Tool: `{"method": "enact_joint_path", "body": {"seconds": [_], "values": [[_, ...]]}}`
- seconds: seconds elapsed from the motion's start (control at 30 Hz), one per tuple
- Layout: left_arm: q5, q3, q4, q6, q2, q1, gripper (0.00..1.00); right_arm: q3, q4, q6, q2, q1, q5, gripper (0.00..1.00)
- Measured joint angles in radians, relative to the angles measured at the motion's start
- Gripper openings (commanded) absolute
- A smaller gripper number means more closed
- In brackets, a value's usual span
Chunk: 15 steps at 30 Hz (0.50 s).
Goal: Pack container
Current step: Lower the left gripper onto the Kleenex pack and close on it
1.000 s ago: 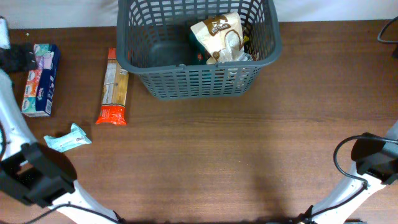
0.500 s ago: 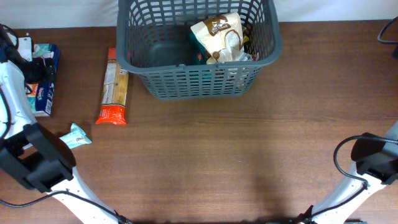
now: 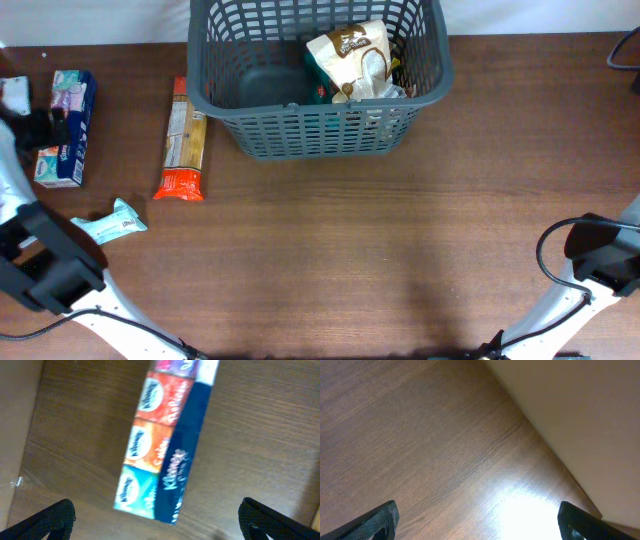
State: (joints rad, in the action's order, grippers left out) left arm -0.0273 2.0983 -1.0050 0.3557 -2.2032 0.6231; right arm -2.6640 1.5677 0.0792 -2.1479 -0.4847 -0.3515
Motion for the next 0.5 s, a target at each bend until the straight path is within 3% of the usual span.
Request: {"method": "enact_joint_path", "body": {"seconds": [0.2, 0.5], "values": [[-0.045, 0.0, -0.028, 0.055, -0.004, 0.04, 0.99, 0.0, 0.0, 0.0, 0.0, 0.0, 0.0, 0.99], [-0.037, 0.0, -0.051, 0.087, -0.114, -0.008, 0.99, 0.0, 0.0, 0.0, 0.0, 0.0, 0.0, 0.99]]}}
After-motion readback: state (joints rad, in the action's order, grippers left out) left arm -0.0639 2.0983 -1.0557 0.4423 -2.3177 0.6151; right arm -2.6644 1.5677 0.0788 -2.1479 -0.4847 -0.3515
